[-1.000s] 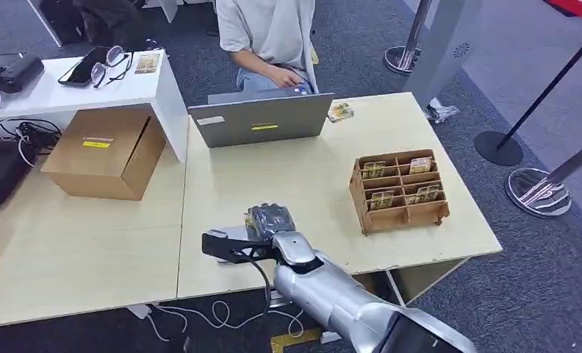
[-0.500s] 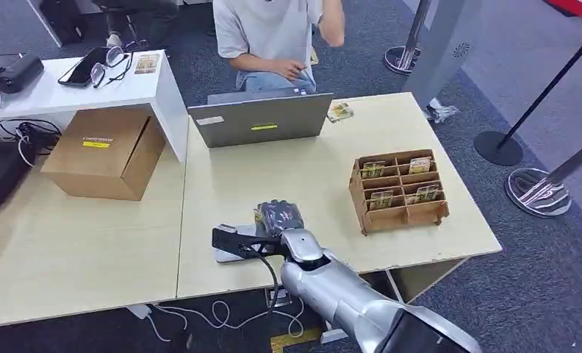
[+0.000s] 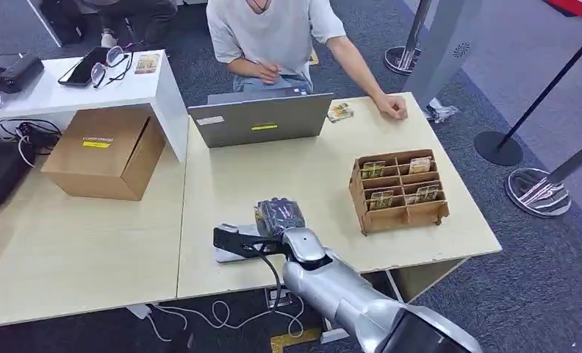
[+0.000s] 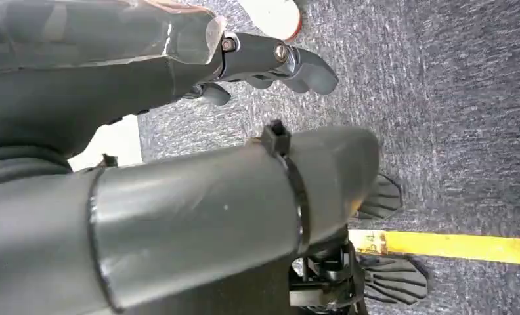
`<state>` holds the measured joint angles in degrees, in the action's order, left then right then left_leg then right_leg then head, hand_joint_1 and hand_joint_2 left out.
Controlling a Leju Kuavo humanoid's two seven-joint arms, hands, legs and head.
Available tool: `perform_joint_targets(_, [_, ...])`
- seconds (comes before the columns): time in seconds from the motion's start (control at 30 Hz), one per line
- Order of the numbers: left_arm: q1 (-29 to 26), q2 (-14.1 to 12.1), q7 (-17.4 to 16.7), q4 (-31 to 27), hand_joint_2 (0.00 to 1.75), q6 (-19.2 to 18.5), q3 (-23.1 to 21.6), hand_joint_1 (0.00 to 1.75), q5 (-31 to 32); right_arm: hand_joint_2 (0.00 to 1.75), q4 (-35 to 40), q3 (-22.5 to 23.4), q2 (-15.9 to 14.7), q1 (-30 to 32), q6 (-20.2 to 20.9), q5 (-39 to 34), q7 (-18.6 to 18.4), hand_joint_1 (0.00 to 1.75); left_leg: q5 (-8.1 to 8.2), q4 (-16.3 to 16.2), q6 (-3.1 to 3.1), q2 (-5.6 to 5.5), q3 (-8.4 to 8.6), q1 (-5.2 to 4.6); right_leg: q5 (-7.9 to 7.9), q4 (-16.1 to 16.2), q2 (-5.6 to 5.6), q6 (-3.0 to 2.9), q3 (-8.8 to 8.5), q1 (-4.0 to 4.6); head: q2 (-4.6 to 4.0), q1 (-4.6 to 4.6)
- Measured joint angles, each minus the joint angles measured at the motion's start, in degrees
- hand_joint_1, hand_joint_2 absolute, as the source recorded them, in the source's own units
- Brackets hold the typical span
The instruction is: Pass the card to the sensor for recognition and then transmit it.
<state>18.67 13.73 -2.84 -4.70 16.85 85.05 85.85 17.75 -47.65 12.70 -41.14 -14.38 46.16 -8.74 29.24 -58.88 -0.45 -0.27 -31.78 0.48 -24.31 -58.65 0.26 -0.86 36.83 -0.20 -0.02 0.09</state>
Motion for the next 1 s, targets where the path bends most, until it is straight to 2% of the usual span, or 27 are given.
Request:
perform_joint_targets(0.3, [0.5, 0.2, 0.2, -0.1, 0.00, 0.9, 0.6, 0.00, 0.1, 1.75, 1.9, -0.2, 0.0, 0.9, -4.9, 4.3, 8.0, 1.75, 0.00, 0.0, 0.00, 0.00, -0.01, 0.01, 0.00, 0.0, 0.01, 0.00, 0.01, 0.01, 0.00, -0.02])
perform_joint_targets(0.4, [0.6, 0.1, 0.7, -0.1, 0.00, 0.9, 1.0, 0.00, 0.1, 1.75, 4.7, -0.2, -0.2, 1.6, -6.9, 4.0, 11.6, 1.75, 0.00, 0.0, 0.00, 0.01, -0.01, 0.01, 0.00, 0.0, 0.04, 0.00, 0.01, 0.01, 0.00, 0.00])
perform_joint_targets(0.5, [0.6, 0.1, 1.2, -0.1, 0.00, 0.9, 1.2, 0.00, 0.1, 1.75, 8.4, -0.2, -1.1, 1.9, -8.2, 2.8, 13.8, 1.75, 0.00, 0.0, 0.00, 0.02, -0.01, 0.00, 0.00, 0.0, 0.04, 0.00, 0.01, 0.01, 0.00, -0.02])
perform_joint_targets(0.73, [0.5, -0.2, 1.6, -0.1, 0.00, 0.3, 1.3, 0.00, 0.1, 1.75, 20.0, 2.1, -4.1, 2.0, -10.2, -0.7, 15.5, 1.75, 0.00, 0.0, 0.00, 0.02, -0.02, 0.00, 0.01, 0.0, 0.04, 0.00, 0.00, 0.00, 0.00, -0.02])
perform_joint_targets(1.0, [-0.7, -1.2, 3.8, -0.1, 0.00, -1.2, 1.3, 0.00, 0.1, 1.75, 27.9, 6.0, -6.8, -0.5, -13.6, -0.7, 14.3, 1.75, 0.00, 0.0, 0.00, 0.01, -0.01, 0.01, 0.00, 0.0, 0.03, 0.00, 0.01, 0.00, 0.00, -0.02])
